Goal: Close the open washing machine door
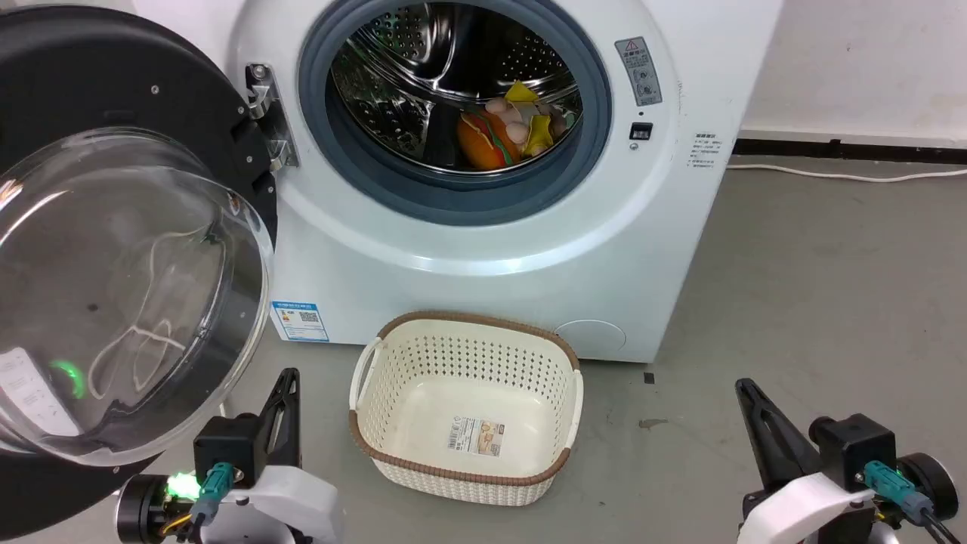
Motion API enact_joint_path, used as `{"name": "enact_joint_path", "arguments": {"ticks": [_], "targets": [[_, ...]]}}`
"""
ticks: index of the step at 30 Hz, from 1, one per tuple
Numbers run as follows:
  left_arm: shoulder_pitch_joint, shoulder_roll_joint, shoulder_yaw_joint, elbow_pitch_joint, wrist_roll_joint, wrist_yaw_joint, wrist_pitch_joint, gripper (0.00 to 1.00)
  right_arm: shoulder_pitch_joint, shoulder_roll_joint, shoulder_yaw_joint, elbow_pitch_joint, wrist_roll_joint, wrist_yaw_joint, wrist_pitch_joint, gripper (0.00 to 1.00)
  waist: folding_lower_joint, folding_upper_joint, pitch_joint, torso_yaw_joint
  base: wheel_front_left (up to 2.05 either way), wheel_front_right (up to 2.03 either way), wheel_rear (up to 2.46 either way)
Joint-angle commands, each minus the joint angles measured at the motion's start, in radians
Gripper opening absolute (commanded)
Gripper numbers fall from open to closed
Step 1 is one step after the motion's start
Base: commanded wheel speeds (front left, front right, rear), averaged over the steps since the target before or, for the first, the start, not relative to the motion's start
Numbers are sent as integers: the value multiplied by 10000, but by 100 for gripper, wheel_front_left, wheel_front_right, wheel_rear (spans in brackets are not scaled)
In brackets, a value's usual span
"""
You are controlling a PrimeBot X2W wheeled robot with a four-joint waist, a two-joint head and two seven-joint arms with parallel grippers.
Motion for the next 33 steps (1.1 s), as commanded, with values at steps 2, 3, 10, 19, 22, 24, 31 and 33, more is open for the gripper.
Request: {"name": "enact_joint_path", "arguments": {"ticks": [2,3,10,19,22,24,31,33], "targets": [[107,1,9,-39,16,28,5,0,-118,3,-1,-53,-51,8,3,0,0,0,0,0,0,0,0],[107,1,9,-39,16,28,5,0,-118,3,-1,-53,-51,8,3,0,0,0,0,0,0,0,0],[107,1,9,-39,16,28,5,0,-118,3,-1,-53,-51,8,3,0,0,0,0,0,0,0,0],[107,1,9,-39,16,28,5,0,-118,3,-1,-53,-51,8,3,0,0,0,0,0,0,0,0],[107,1,9,-39,16,28,5,0,-118,3,-1,-53,-51,8,3,0,0,0,0,0,0,0,0],[107,1,9,-39,16,28,5,0,-118,3,-1,-53,-51,8,3,0,0,0,0,0,0,0,0],[0,0,0,0,0,0,0,100,0,0,0,0,0,0,0,100,0,0,0,0,0,0,0],[-1,0,-2,10,0,-2,-1,100,5,0,-2,6,3,0,-1,100,0,0,0,0,0,0,0]]}}
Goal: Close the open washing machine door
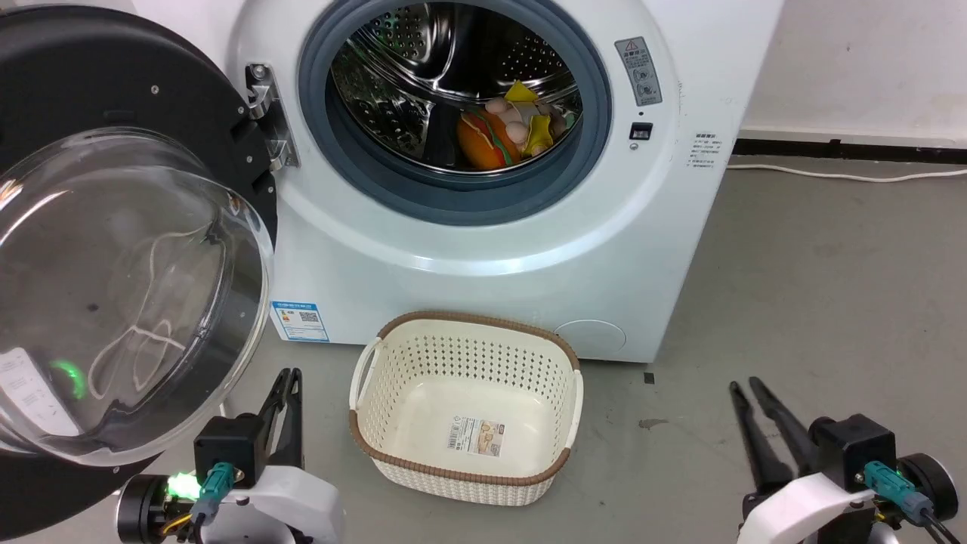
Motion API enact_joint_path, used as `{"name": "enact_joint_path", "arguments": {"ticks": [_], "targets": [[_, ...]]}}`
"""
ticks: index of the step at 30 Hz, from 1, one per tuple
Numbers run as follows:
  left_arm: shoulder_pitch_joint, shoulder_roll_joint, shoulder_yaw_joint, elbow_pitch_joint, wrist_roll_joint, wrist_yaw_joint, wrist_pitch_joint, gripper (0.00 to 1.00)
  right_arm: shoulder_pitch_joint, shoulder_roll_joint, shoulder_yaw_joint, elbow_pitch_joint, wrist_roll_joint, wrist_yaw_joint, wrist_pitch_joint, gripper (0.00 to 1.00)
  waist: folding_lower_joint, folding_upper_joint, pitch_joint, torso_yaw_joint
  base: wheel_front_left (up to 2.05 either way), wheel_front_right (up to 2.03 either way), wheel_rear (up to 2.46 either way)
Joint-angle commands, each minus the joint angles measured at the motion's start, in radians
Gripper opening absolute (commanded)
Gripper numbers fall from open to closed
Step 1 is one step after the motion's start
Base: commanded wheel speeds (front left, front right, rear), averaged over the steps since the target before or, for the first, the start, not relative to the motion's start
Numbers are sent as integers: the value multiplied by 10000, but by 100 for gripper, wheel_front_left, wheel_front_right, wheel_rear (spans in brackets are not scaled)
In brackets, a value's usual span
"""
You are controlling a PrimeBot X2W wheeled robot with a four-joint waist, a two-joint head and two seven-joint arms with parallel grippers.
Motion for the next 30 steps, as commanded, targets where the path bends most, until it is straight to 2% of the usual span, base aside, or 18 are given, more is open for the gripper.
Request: {"name": "enact_joint_path", "arguments": {"ticks": [1,13,30], "targets": [[0,0,1,4,0,0,-1,100,0,0,3,0,2,0,-1,100,0,0,0,0,0,0,0],[-31,2,-115,-15,-32,-6,-252,100,37,0,-144,-22,236,1,-252,100,0,0,0,145,0,0,0],[25,32,-220,-100,-63,-13,-648,100,124,1,67,-25,435,2,-649,100,0,0,-44,1271,0,0,0]]}}
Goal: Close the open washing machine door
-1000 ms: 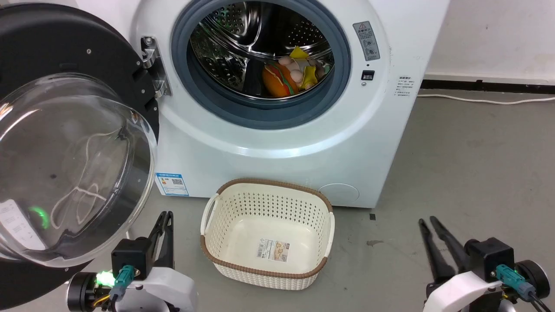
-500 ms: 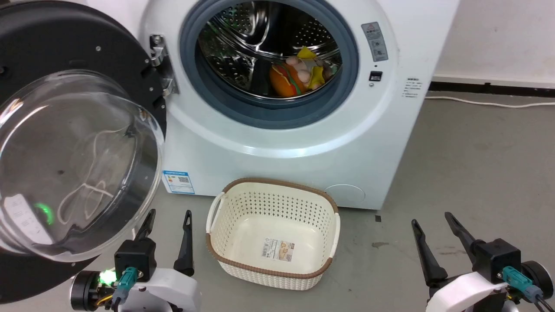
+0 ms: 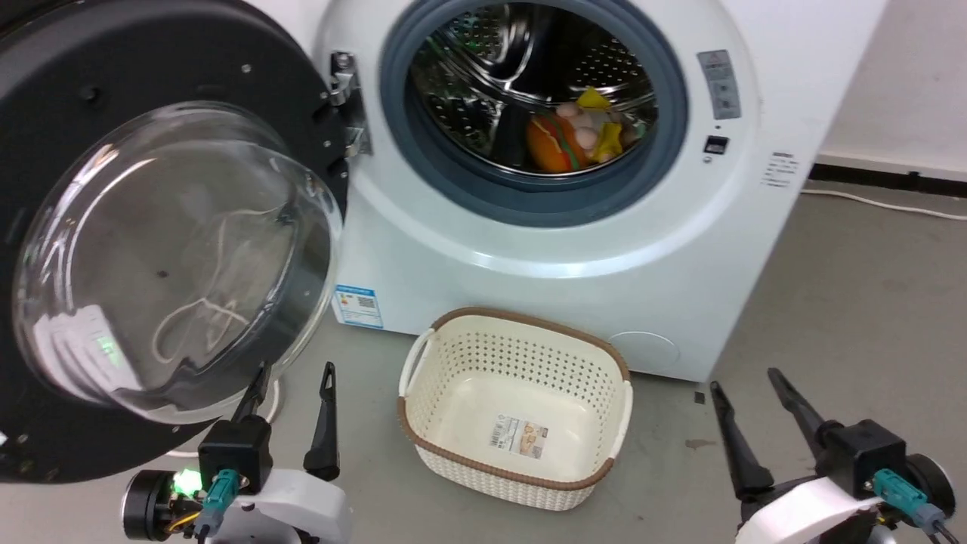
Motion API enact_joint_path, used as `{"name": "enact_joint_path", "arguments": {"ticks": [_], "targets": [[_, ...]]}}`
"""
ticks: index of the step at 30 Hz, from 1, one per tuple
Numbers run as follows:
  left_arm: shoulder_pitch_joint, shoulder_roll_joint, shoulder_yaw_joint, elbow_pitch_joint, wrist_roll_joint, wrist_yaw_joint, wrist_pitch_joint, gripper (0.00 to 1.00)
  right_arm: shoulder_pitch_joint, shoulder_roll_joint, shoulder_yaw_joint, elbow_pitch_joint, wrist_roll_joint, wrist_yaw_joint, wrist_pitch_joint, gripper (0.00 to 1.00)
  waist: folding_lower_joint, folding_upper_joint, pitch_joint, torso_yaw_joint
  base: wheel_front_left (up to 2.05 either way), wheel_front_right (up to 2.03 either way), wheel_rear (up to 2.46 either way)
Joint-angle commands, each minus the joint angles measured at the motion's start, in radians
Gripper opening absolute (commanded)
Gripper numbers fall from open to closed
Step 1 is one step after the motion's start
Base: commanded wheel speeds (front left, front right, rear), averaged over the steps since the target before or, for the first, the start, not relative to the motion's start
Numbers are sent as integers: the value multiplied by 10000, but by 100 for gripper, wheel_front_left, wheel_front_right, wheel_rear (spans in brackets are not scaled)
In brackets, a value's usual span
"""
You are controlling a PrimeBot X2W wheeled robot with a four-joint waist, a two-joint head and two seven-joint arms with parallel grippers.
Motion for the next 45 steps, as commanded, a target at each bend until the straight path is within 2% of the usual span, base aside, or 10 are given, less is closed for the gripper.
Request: {"name": "enact_joint_path", "arguments": {"ticks": [1,22,37,45], "targets": [[28,29,-16,-66,-48,-7,-98,100,84,1,32,-19,77,2,-91,100,0,0,15,82,0,0,0],[419,9,106,-707,-117,431,-535,100,-474,-95,920,418,291,3,-528,100,0,0,154,1039,-6,-6,-6],[568,6,166,-1064,-99,614,-849,100,-517,-182,1294,530,517,4,-842,100,0,0,143,1659,0,0,0],[622,39,82,-1215,-98,569,-1015,100,-483,-212,1380,554,598,5,-1009,100,0,0,148,1995,0,0,0]]}}
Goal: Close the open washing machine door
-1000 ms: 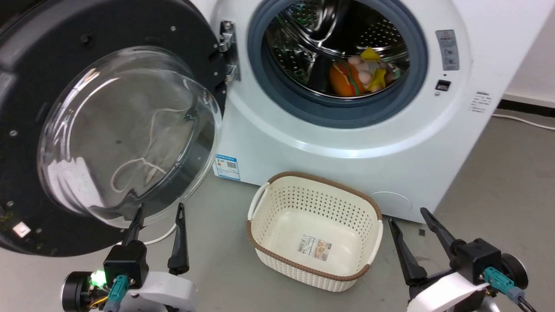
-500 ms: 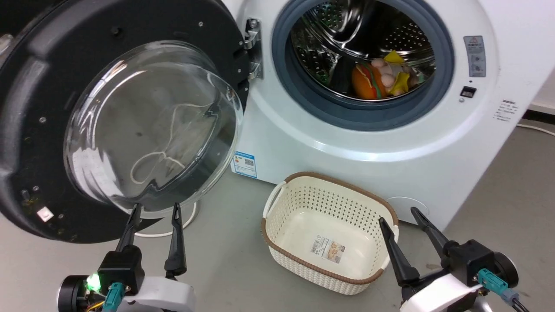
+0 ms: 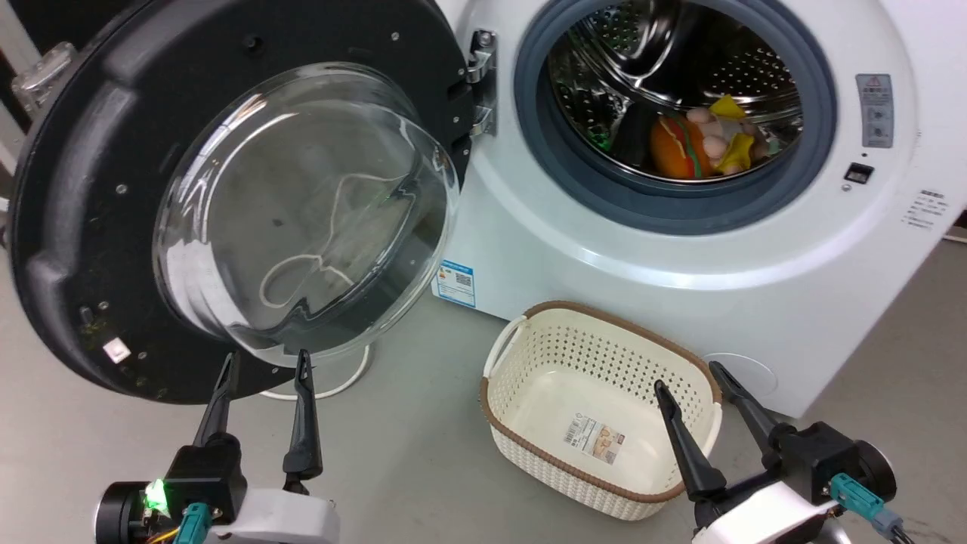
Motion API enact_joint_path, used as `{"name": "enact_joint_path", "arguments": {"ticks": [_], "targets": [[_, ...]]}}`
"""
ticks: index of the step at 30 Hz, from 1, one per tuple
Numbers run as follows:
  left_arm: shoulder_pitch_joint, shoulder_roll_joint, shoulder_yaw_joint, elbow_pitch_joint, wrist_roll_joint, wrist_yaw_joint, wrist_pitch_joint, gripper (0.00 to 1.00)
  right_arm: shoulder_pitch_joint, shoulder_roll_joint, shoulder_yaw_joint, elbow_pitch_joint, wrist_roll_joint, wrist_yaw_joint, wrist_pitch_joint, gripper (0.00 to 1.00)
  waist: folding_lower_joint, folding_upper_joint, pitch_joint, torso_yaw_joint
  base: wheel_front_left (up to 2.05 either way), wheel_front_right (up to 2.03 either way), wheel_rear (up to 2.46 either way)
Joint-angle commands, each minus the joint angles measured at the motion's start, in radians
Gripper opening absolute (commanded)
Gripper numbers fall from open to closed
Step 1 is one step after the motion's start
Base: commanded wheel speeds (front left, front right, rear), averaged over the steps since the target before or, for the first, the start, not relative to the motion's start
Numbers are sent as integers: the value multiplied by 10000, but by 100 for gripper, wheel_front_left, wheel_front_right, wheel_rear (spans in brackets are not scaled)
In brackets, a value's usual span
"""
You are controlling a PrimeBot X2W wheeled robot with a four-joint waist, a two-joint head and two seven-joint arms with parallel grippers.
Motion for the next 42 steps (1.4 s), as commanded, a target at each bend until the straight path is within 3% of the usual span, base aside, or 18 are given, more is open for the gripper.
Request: {"name": "enact_joint_path", "arguments": {"ticks": [1,4,5,6,10,17,23,34,38,39,42], "targets": [[125,26,0,-47,-88,2,-83,100,-98,-65,47,33,102,5,-134,100,0,-1,2,70,0,0,0],[152,15,43,-20,-369,-116,-146,100,-75,-75,52,31,132,5,-197,100,0,-1,8,201,0,0,0],[157,13,58,-3,-429,-155,-167,45,-64,-74,44,34,142,5,-218,100,0,-1,11,244,0,0,0],[146,11,81,-1,-478,-200,-188,0,-48,-71,34,31,148,5,-239,100,0,-1,14,287,0,0,0],[105,3,266,-61,-790,-420,-271,0,51,-48,-57,-8,157,5,-323,100,0,-1,49,461,0,0,0],[-602,34,1402,1,-2574,-1025,-418,0,247,-56,-312,-217,95,6,-470,100,0,-1,368,760,0,0,0],[-2486,917,2798,895,-4909,-1271,217,0,299,-181,-348,-445,17,6,-595,100,0,-1,868,846,0,0,0],[-6392,3563,4586,4607,-7841,-573,2956,0,-288,-586,-2,-505,191,7,-825,100,-1,-1,1766,562,0,0,0],[-7139,4016,4997,5687,-8639,-236,3805,0,-408,-620,116,-490,244,7,-887,100,-1,-1,1900,471,0,0,0],[-7582,4120,5199,6383,-9237,-34,4476,0,-456,-644,99,-493,285,7,-929,100,-1,-1,1977,481,0,0,0],[-8076,4186,5318,7138,-9997,-43,5432,0,-497,-699,111,-486,308,7,-991,100,-1,-1,2090,517,0,0,0]]}}
